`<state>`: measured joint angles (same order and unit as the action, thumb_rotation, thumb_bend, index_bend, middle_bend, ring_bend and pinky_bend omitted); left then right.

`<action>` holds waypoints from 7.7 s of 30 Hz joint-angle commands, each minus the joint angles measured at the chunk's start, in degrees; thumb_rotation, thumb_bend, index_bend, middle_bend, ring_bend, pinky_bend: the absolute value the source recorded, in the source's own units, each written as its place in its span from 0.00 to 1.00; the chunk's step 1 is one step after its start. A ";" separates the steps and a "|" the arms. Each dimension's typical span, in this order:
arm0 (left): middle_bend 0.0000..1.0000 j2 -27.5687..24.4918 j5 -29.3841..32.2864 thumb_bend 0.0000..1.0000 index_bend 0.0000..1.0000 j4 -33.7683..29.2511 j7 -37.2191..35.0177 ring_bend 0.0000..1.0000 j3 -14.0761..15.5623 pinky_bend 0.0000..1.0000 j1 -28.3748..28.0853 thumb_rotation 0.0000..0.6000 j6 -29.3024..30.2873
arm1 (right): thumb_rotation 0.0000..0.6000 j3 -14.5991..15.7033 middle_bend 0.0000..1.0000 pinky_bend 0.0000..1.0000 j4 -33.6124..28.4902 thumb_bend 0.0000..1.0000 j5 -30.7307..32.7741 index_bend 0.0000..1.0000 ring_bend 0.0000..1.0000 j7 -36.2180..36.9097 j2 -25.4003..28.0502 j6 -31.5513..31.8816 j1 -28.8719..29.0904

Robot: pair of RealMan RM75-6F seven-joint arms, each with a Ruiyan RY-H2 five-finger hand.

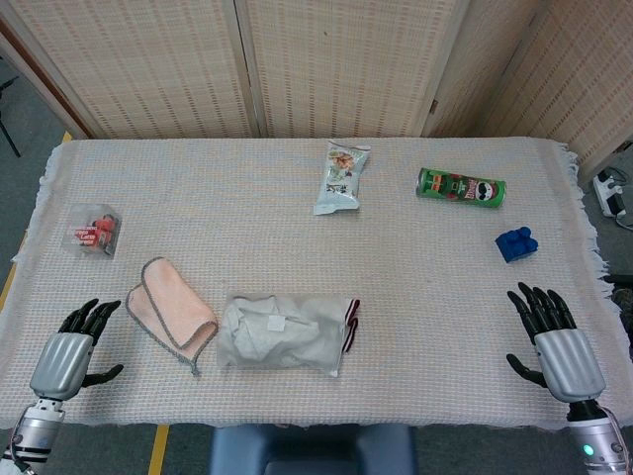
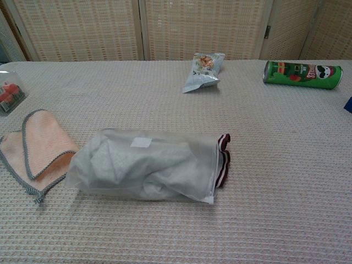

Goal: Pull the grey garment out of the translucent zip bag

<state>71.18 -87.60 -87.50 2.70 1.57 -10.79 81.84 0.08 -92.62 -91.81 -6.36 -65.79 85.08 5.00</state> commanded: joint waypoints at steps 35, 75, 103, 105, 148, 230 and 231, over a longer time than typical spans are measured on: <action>1.00 31.47 -15.37 0.21 0.41 26.48 -3.02 1.00 0.40 1.00 -5.65 1.00 4.84 | 1.00 -0.06 0.00 0.00 -1.12 0.16 1.87 0.00 0.00 -2.19 0.16 -3.40 0.84; 1.00 38.60 -14.69 0.52 0.71 42.21 -9.09 1.00 2.22 1.00 -6.99 1.00 10.70 | 1.00 -0.17 0.00 0.00 2.02 0.16 -0.28 0.00 0.00 2.21 -3.04 -6.54 3.75; 1.00 36.37 -14.85 0.51 0.71 36.67 -5.88 1.00 2.97 1.00 -8.10 1.00 10.44 | 1.00 -5.97 0.00 0.00 18.08 0.34 3.93 0.44 0.00 16.44 -27.04 -20.81 19.84; 1.00 36.17 -14.83 0.51 0.71 36.38 -5.80 1.00 2.90 1.00 -8.15 1.00 10.51 | 1.00 -6.23 0.00 0.00 19.02 0.36 4.26 0.45 0.00 16.77 -28.15 -20.99 20.41; 1.00 35.60 -12.98 0.51 0.71 35.86 -6.62 1.00 1.77 1.00 -8.76 1.00 9.08 | 1.00 -7.12 0.01 0.00 41.83 0.39 6.15 0.53 0.00 29.81 -48.79 -22.75 28.28; 0.76 16.99 -6.48 0.12 0.01 26.85 -7.57 0.80 0.98 0.90 -6.39 1.00 4.63 | 1.00 -5.08 0.00 0.00 23.88 0.17 8.21 0.00 0.00 25.47 -8.27 -11.91 11.85; 0.68 15.34 -6.28 0.13 0.00 23.99 -6.61 0.71 1.29 0.83 -6.38 1.00 3.75 | 1.00 -4.74 0.00 0.00 22.05 0.15 7.99 0.00 0.00 23.58 -7.06 -11.63 11.52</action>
<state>91.79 -93.96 -55.47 -6.83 1.63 -17.32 87.97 -6.18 -65.90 -82.40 22.24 -76.39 72.63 17.43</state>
